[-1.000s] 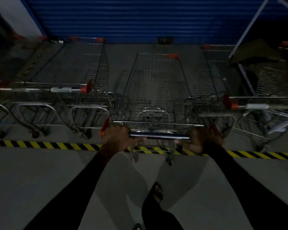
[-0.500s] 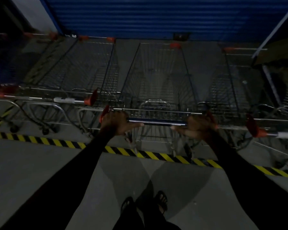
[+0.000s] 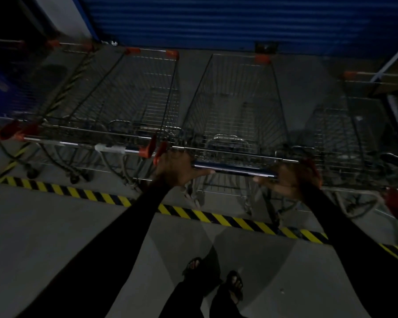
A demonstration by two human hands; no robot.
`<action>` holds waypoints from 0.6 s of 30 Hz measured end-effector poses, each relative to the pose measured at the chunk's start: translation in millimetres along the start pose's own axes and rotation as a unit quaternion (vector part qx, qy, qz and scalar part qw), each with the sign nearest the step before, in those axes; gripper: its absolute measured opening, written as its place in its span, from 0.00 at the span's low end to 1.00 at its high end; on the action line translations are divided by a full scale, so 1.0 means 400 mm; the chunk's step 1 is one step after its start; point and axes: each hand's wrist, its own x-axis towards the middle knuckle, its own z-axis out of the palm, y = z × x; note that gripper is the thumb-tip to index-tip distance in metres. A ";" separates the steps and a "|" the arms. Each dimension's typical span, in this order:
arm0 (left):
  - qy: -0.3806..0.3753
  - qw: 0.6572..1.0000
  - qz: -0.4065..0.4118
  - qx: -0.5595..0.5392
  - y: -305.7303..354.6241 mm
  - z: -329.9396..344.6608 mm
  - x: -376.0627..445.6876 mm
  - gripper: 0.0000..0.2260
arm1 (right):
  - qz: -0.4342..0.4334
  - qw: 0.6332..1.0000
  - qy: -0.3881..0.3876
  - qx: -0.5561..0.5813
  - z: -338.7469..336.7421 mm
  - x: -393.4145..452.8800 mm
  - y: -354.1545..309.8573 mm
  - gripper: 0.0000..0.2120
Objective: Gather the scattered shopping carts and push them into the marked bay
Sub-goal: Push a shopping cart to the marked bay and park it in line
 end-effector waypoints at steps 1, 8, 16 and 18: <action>-0.010 1.000 0.001 -0.005 -0.005 -0.003 0.009 0.43 | 0.006 1.000 -0.009 0.021 -0.003 0.006 -0.004 0.46; 0.021 1.000 -0.001 0.007 -0.020 0.007 0.024 0.49 | 0.006 0.998 -0.042 0.039 -0.069 -0.003 -0.048 0.39; 0.039 0.999 0.015 0.007 -0.032 0.022 0.030 0.50 | 0.027 0.998 -0.055 0.010 -0.079 -0.008 -0.055 0.49; 0.040 0.999 0.017 -0.003 -0.031 0.025 0.028 0.47 | 0.026 0.998 -0.060 0.013 -0.090 -0.011 -0.052 0.49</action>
